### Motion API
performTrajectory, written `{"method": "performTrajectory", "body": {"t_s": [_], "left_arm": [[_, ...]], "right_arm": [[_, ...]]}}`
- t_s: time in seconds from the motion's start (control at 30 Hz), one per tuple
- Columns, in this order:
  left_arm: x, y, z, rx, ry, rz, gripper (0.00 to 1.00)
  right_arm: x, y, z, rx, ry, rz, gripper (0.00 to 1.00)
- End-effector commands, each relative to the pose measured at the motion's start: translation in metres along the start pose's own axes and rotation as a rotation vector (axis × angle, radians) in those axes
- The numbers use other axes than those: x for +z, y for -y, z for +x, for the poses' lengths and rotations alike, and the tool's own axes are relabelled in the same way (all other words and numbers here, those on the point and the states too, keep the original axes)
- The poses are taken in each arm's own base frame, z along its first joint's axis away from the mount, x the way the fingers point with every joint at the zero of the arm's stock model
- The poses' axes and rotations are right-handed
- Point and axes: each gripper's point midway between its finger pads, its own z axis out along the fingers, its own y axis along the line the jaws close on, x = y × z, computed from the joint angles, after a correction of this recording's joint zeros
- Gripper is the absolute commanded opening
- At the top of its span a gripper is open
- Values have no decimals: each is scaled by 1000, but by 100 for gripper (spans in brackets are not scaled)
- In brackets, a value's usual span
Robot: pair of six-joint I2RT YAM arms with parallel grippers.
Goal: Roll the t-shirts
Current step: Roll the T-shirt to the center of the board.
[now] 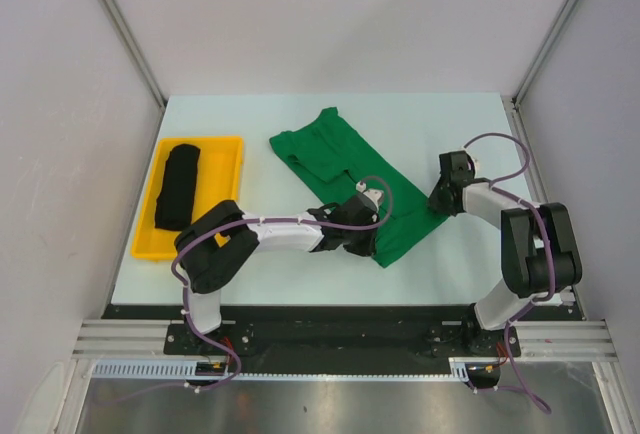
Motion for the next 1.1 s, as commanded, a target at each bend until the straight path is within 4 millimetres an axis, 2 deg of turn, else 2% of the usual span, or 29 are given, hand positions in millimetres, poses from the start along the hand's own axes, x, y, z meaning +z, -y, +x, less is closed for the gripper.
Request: {"method": "performTrajectory", "body": {"t_s": [0.0, 0.1, 0.2, 0.3, 0.37, 0.47, 0.6, 0.7, 0.77, 0.8, 0.83, 0.93, 1.07], "left_arm": [[-3, 1, 4, -14, -13, 13, 0], [-6, 1, 2, -12, -6, 12, 0], [-10, 3, -1, -12, 10, 16, 0], [-12, 3, -2, -14, 13, 17, 0], [-11, 5, -3, -11, 11, 17, 0], [-10, 4, -4, -11, 11, 15, 0], [-8, 4, -4, -8, 7, 12, 0], [-6, 4, -4, -5, 1, 8, 0], [-5, 4, -4, -4, 0, 7, 0], [-5, 4, -4, -5, 1, 8, 0], [-6, 5, -5, -5, 1, 10, 0], [-9, 7, -6, -2, 7, 15, 0], [-17, 8, -13, 1, 31, 11, 0]], "right_arm": [[2, -1, -15, -19, 52, 24, 15], [-7, -3, -25, -15, 87, 13, 4], [-17, -7, -36, -15, 126, -10, 1], [-23, -11, -42, -13, 149, -33, 14], [-23, -13, -44, -12, 151, -38, 25], [-18, -14, -41, -20, 134, -29, 37], [-10, -15, -36, -30, 121, -13, 46], [-2, -16, -34, -39, 111, -3, 47], [4, -17, -32, -45, 102, 5, 40], [4, -16, -32, -50, 99, 14, 34], [4, -16, -31, -49, 97, 20, 23], [-3, -15, -37, -50, 118, 27, 10], [-20, -19, -52, -45, 170, 8, 4]]}}
